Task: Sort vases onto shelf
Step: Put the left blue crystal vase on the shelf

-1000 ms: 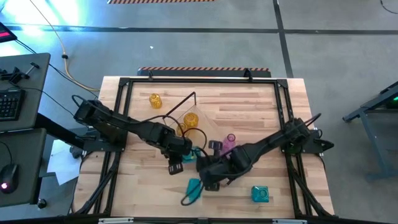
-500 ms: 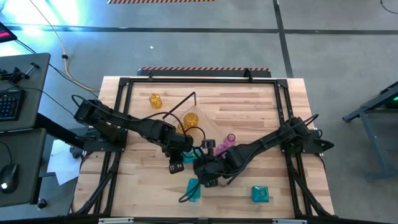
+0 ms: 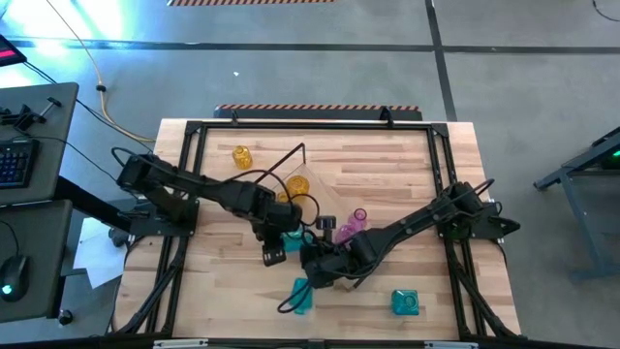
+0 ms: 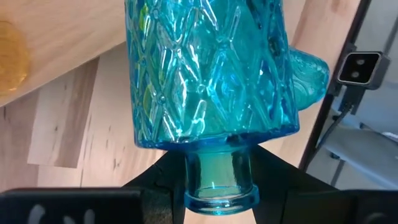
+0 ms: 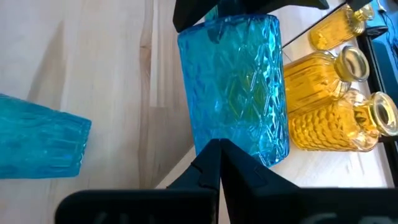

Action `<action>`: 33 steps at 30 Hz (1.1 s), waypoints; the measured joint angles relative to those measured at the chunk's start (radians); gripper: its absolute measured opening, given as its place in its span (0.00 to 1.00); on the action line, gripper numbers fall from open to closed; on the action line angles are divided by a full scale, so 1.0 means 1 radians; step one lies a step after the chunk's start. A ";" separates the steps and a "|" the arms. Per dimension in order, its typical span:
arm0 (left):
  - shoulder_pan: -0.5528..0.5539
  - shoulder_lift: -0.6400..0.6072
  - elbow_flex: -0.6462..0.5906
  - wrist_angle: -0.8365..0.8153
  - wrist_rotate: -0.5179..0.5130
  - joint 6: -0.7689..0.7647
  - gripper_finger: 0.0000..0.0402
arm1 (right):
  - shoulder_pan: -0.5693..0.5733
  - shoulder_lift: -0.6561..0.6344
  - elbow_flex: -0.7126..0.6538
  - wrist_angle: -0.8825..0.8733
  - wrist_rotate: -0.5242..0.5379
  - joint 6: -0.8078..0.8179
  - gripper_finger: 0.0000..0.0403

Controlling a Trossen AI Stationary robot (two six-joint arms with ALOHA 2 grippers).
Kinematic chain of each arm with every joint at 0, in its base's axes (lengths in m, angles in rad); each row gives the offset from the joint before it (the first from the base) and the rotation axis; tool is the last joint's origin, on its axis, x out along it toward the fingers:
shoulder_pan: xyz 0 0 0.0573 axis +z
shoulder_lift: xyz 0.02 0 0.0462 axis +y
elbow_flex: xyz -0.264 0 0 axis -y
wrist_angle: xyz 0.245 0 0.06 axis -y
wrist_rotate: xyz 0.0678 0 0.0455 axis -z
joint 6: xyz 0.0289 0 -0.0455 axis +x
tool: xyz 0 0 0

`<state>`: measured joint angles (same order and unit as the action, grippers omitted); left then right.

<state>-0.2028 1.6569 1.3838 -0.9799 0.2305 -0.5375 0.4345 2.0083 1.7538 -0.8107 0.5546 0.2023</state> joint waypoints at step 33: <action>0.055 0.062 0.005 -0.003 0.094 0.072 0.28 | -0.016 0.004 0.053 -0.095 -0.007 -0.028 0.00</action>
<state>-0.1478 1.7191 1.3888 -0.9824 0.3248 -0.4652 0.4185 2.0126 1.8072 -0.9053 0.5480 0.1743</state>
